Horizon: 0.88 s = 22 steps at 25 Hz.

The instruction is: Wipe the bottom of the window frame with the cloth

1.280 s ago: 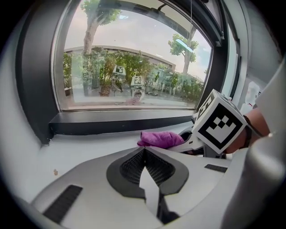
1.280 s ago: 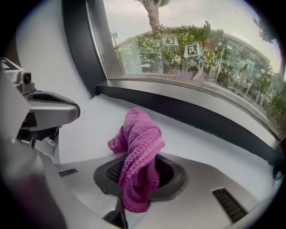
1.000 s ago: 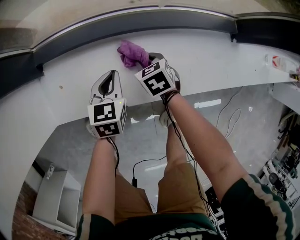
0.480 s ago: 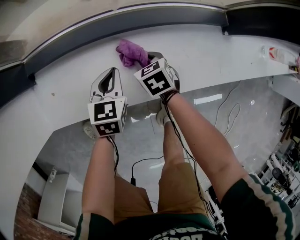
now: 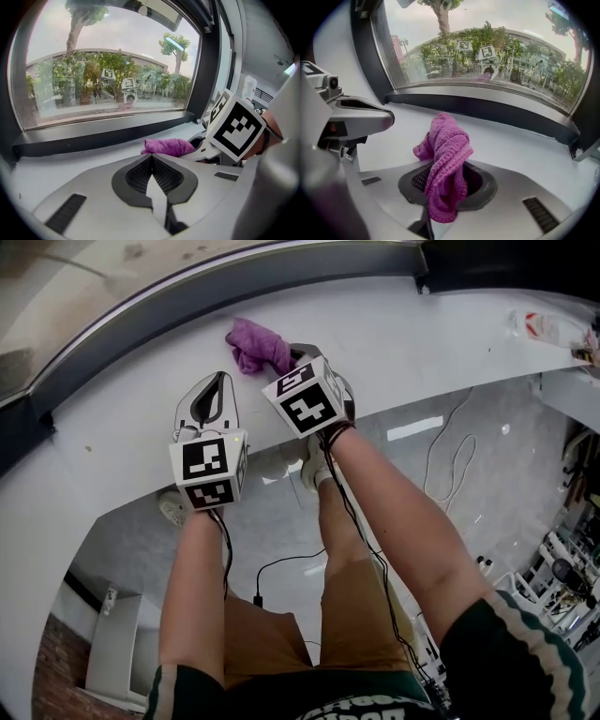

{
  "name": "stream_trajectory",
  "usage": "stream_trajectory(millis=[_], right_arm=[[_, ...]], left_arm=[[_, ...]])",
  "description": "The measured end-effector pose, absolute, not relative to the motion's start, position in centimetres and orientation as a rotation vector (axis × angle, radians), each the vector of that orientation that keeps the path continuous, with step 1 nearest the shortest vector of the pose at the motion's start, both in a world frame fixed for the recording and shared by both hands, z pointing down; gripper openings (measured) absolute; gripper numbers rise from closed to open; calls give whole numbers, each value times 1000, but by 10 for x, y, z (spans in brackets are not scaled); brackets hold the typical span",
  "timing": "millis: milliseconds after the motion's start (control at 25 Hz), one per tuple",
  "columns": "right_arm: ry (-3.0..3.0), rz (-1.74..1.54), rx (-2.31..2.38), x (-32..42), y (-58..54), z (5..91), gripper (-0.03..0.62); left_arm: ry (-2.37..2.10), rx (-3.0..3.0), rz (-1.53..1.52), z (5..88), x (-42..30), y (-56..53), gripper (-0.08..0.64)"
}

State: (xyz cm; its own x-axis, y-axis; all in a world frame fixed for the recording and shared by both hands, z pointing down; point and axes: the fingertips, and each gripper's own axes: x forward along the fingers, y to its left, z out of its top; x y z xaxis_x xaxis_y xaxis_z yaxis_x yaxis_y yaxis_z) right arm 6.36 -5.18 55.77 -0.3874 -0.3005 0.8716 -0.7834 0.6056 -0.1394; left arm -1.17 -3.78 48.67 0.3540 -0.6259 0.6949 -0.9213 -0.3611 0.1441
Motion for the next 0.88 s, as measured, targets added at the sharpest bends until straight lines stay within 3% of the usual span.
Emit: stream_trajectory(millis=[880], right_arm=[[-1922,704,903,192,-74,558,101]], left_arm=[[-1254,2212,804,486,112,-75,9]])
